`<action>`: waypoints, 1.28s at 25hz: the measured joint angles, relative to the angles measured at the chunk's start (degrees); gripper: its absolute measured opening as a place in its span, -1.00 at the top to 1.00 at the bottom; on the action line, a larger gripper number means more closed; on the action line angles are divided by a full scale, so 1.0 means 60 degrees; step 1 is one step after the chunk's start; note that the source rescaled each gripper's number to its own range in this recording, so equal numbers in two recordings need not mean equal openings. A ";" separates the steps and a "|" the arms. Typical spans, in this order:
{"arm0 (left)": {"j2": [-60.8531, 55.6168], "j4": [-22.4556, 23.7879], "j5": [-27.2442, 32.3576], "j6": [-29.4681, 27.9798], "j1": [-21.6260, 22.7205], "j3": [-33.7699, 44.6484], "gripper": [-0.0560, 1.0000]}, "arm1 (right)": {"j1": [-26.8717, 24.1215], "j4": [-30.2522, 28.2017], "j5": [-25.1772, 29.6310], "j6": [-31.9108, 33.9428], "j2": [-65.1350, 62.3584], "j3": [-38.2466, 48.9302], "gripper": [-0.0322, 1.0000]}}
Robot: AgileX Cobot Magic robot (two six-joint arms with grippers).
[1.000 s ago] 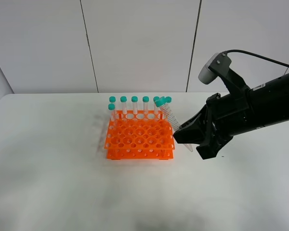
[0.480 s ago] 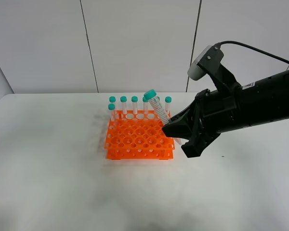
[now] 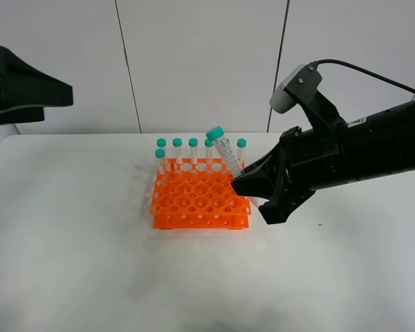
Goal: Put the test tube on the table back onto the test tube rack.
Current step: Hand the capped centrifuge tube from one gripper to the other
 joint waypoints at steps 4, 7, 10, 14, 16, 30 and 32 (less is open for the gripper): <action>0.0983 -0.2253 -0.0041 0.1682 -0.0210 0.0000 -0.89 | 0.0000 0.0000 0.0000 0.0012 0.0000 0.0000 0.89; 0.1457 -0.3106 -0.0122 0.2460 -0.0903 0.0000 -0.89 | 0.0000 0.0073 0.0000 0.0060 0.0000 0.0000 0.89; 0.1787 -0.3346 -0.0614 0.2731 -0.1795 0.0000 -0.89 | 0.0000 0.0091 0.0000 0.0104 0.0000 0.0000 0.89; 0.2243 -0.3580 -0.1291 0.2787 -0.2934 0.0000 -0.89 | 0.0000 0.0103 0.0000 0.0114 0.0000 0.0000 0.89; 0.2595 -0.3682 -0.1626 0.2787 -0.3524 0.0000 -0.89 | 0.0007 0.0111 0.0029 0.0114 0.0000 0.0000 0.89; 0.3851 -0.5566 -0.2435 0.4154 -0.5097 0.0000 -0.89 | 0.0085 0.0114 0.0302 0.0325 0.0000 0.0000 0.89; 0.3851 -0.5814 -0.2462 0.4233 -0.5097 0.0000 -0.89 | 0.0085 0.0114 0.0364 0.0339 0.0000 0.0000 0.89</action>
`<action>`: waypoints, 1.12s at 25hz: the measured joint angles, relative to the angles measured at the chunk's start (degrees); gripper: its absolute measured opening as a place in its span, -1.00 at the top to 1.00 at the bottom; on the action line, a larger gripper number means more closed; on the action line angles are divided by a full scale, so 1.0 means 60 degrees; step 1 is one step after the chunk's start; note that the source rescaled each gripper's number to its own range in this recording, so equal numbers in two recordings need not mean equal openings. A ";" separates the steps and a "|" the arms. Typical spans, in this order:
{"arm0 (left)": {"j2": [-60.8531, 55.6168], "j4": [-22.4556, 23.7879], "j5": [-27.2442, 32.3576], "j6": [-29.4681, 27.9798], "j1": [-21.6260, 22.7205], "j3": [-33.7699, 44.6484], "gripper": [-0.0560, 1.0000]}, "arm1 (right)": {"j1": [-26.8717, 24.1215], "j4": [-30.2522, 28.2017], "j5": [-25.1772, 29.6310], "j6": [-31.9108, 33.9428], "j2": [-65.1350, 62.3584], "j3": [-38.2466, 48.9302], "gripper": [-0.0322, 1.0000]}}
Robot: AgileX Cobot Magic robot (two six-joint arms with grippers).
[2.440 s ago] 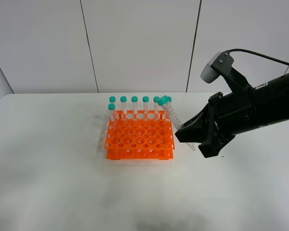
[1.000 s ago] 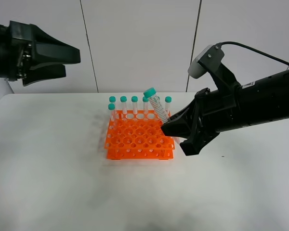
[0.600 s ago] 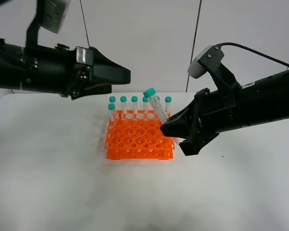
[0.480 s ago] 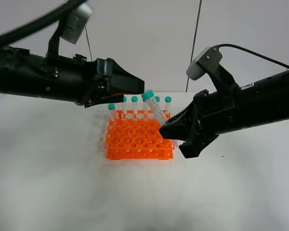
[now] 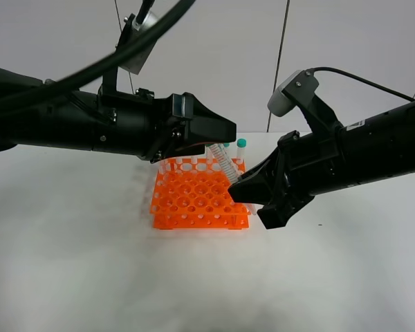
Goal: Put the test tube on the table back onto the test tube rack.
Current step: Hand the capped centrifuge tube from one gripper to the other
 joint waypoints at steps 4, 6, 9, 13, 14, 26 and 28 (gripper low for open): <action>0.0000 -0.0254 0.0020 0.0097 0.0000 0.0000 -0.89 | 0.0000 0.0000 0.0246 0.0020 0.0000 0.0000 0.89; 0.0000 -0.0288 0.0224 0.0133 0.0000 0.0000 -0.89 | 0.0000 0.0000 0.0257 0.0020 0.0000 0.0000 0.89; 0.0000 -0.0306 0.0360 0.0139 0.0000 0.0000 -0.89 | 0.0000 0.0000 0.0238 0.0028 0.0000 0.0000 0.89; 0.0000 -0.0306 0.0466 0.0139 0.0000 0.0000 -0.84 | 0.0000 0.0097 0.0177 0.0023 0.0000 0.0000 0.89; 0.0000 -0.0306 0.0466 0.0139 0.0000 0.0000 -0.84 | 0.0000 0.0173 0.0179 0.0023 0.0000 0.0000 0.89; 0.0000 -0.0306 0.0495 0.0139 0.0000 0.0000 -0.31 | 0.0000 0.0391 0.0172 0.0030 0.0000 0.0000 0.89; 0.0000 -0.0306 0.0495 0.0139 0.0000 0.0000 -0.04 | 0.0000 0.0399 0.0172 0.0030 0.0000 0.0000 0.89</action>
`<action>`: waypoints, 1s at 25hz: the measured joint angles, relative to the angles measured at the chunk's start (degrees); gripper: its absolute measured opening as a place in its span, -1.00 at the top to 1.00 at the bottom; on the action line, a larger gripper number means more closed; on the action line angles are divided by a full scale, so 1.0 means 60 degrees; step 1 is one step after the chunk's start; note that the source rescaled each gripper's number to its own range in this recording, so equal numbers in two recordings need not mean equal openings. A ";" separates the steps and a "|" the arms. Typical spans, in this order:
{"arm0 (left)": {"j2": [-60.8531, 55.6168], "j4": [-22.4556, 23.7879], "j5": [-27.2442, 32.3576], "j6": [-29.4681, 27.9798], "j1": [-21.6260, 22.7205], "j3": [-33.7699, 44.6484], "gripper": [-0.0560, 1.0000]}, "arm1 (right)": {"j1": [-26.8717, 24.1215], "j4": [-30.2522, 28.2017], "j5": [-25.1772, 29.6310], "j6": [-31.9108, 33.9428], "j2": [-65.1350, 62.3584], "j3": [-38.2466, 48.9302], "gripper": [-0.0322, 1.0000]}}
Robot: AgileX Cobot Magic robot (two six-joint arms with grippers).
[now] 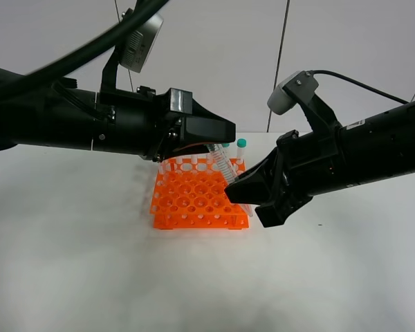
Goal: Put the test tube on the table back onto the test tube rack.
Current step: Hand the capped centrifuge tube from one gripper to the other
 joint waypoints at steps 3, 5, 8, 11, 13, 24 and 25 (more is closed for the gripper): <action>0.0000 0.0000 0.0000 0.0000 0.0000 0.0000 0.18 | 0.0000 0.0059 0.0000 0.0000 0.0000 0.0000 0.89; 0.0000 0.0000 -0.0018 0.0000 0.0000 0.0000 0.24 | 0.0000 0.0066 0.0000 0.0000 0.0000 0.0000 0.89; 0.0000 0.0000 -0.0020 0.0000 0.0000 0.0000 0.27 | 0.0000 0.0078 0.0000 0.0000 0.0000 0.0000 0.89; 0.0000 0.0000 -0.0040 0.0000 0.0000 0.0000 0.37 | 0.0000 0.0092 -0.0003 0.0000 0.0000 0.0000 0.89; 0.0000 0.0009 -0.0073 0.0000 0.0000 0.0000 0.68 | 0.0000 0.0102 -0.0003 0.0000 0.0000 0.0000 0.89; 0.0000 0.0023 -0.0092 0.0035 0.0000 0.0009 0.89 | 0.0020 0.0097 -0.0206 -0.0214 0.0000 0.0000 0.68; 0.0000 0.0023 -0.0092 0.0035 0.0000 0.0009 0.89 | 0.0020 0.0097 -0.0308 -0.0279 0.0000 0.0000 0.41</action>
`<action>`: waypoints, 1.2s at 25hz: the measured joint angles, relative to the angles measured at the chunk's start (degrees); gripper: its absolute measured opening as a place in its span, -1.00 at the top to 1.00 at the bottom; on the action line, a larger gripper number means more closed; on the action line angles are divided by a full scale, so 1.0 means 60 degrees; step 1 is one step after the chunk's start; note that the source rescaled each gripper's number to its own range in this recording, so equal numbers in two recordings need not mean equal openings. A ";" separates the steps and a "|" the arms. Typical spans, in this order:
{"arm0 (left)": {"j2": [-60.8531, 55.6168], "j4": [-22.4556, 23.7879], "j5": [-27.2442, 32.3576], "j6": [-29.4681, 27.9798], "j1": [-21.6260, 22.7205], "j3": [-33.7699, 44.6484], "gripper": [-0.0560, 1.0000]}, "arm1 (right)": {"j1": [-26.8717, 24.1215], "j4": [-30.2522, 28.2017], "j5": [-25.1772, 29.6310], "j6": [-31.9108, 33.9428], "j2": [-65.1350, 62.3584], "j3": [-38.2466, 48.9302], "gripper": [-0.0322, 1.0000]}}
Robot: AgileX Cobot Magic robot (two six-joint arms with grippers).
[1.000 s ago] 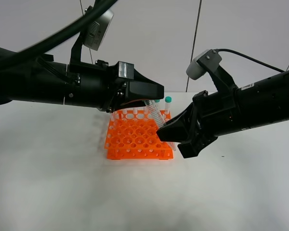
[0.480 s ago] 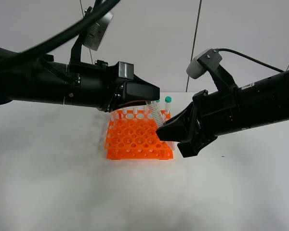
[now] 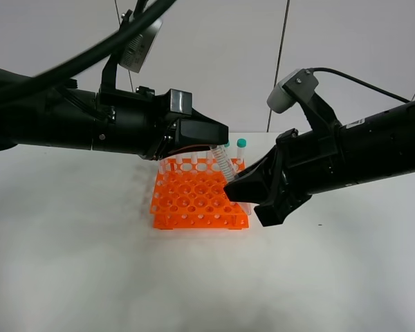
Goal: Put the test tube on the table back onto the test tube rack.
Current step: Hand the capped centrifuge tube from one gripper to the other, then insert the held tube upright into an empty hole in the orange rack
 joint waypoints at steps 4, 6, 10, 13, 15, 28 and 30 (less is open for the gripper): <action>0.0000 -0.0010 0.0109 0.0000 -0.0013 0.0000 0.89 | 0.0000 0.0000 -0.0261 -0.0103 0.0000 0.0000 -0.79; 0.0000 -0.0017 0.0109 0.0000 -0.0013 0.0000 0.89 | 0.0000 0.0000 -0.0247 -0.0113 0.0000 0.0000 -0.92; 0.0000 -0.0017 0.0109 0.0000 -0.0013 0.0000 0.89 | 0.0000 0.0000 0.0016 -0.0114 0.0000 -0.0027 -0.97; 0.0000 -0.0017 0.0109 0.0000 -0.0013 0.0000 0.89 | 0.0000 -0.0044 0.0428 -0.0012 0.0007 -0.0260 -0.98; 0.0000 -0.0017 0.0109 0.0000 -0.0013 0.0000 0.89 | 0.0000 -0.0213 0.0956 0.0514 0.0011 -0.0790 -0.98; 0.0000 -0.0017 0.0109 0.0000 -0.0013 0.0000 0.89 | -0.0112 -0.6057 0.4388 0.6655 0.0011 -0.4298 -0.98; 0.0000 -0.0017 0.0109 0.0000 -0.0013 0.0000 0.89 | -0.0439 -0.6493 0.4440 0.7091 0.0068 -0.4332 -0.98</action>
